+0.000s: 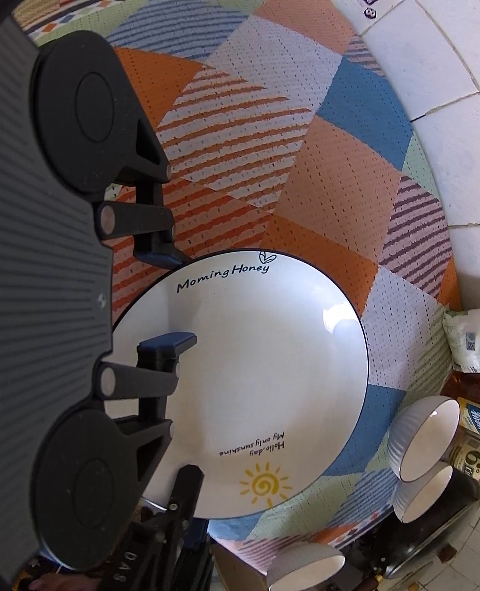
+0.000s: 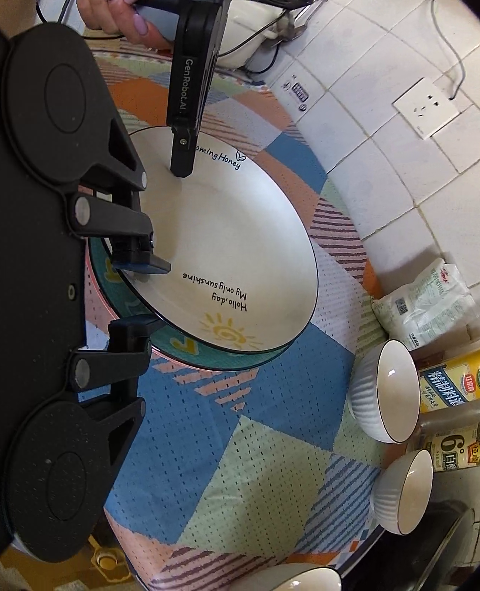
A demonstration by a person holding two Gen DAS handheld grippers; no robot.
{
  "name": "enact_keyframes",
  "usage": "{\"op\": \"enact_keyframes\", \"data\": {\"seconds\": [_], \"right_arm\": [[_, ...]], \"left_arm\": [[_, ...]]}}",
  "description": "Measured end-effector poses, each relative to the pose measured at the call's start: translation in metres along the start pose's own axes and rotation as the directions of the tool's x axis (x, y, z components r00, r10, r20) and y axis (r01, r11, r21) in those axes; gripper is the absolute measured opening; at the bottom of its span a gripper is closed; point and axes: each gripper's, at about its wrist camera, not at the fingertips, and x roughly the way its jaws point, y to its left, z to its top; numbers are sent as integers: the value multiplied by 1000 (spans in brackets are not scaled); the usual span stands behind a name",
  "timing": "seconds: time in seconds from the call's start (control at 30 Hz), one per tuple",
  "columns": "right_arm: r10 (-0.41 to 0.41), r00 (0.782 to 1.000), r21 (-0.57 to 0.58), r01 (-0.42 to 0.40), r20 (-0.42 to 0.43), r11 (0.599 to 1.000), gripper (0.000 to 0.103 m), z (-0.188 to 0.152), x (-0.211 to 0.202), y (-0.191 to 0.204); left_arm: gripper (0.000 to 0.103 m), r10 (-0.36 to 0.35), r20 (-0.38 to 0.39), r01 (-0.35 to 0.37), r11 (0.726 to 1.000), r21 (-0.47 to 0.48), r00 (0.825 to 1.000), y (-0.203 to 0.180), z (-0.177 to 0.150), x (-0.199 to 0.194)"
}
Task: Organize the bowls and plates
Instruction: 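Lower the white plate onto the egg plate and open the left gripper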
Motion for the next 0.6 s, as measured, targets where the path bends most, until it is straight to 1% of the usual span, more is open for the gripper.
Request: {"op": "enact_keyframes", "data": {"seconds": [0.07,0.13,0.27,0.37,0.4,0.5,0.6], "right_arm": [[-43,999,-37,42,-30,998,33,4,-1,11],[-85,995,-47,83,-52,995,35,8,-2,16],[-158,983,-70,152,-91,986,35,14,-2,24],[-210,974,-95,202,-87,975,36,12,-1,27],[-221,971,-93,213,-88,973,35,10,0,26],[-214,972,-55,209,-100,976,35,8,4,21],[-233,969,-82,226,-87,971,35,6,4,25]], "left_arm": [[35,27,-11,-27,999,-17,1000,-4,2,-1],[35,40,-20,-41,999,-35,999,-7,3,1],[35,24,-53,-28,997,-73,998,-7,3,5],[35,20,-77,-24,998,-51,997,-12,0,9],[35,30,-79,-32,999,-34,996,-16,0,10],[35,45,-85,-45,999,6,995,-20,0,11],[35,38,-110,-35,999,29,993,-19,4,11]]}}
